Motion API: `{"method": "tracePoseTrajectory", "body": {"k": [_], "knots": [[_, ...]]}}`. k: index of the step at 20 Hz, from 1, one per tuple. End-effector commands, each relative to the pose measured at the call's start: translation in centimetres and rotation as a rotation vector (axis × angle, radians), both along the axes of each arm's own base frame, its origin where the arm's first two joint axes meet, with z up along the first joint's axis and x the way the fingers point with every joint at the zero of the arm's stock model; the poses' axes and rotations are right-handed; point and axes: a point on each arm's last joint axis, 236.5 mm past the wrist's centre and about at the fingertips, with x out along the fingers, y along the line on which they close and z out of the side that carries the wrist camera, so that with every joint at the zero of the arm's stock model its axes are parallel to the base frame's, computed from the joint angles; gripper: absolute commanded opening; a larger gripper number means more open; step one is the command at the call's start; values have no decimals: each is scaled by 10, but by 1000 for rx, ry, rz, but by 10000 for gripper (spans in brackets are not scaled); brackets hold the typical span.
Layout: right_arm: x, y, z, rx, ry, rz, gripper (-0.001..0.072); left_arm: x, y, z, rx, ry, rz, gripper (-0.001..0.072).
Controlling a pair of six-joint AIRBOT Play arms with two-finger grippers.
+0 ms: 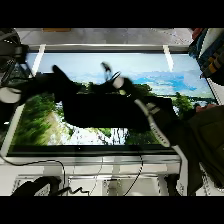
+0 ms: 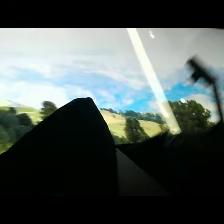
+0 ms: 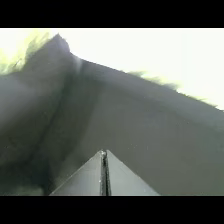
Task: Fold the clothes and pants, and hang the long-sleeved shirts on hangers.
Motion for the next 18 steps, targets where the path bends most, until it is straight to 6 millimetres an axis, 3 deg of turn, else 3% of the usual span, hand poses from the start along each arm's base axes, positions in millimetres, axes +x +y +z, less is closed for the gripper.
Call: {"method": "tracePoseTrajectory", "body": {"k": [1, 4, 7, 8, 9, 10, 12, 14, 16, 18], "knots": [[17, -101, 60, -77, -40, -60, 12, 8, -77, -38, -60, 44, -81, 7], [23, -152, 105, -80, -101, -117, 12, -11, -147, -86, -78, 145, -185, 8], [20, -174, 118, -80, -109, -151, 13, -24, -182, -132, -39, 217, -239, 22], [19, -177, 115, -90, -99, -150, 12, -31, -188, -139, -39, 241, -259, 112], [17, -179, 111, -99, -90, -148, 13, -38, -192, -142, -43, 266, -283, 454], [17, -179, 107, -103, -81, -148, 13, -43, -194, -140, -46, 279, -299, 720], [16, -180, 100, -112, -68, -149, 13, -45, -184, -130, -51, 287, -312, 697], [16, -182, 97, -123, -67, -150, 13, -35, -155, -116, -37, 266, -286, 696], [16, -184, 97, -133, -71, -149, 13, -18, -105, -108, 13, 250, -224, 695], [17, -185, 96, -139, -76, -146, 13, -10, -44, -119, 32, 331, -136, 695]]}}
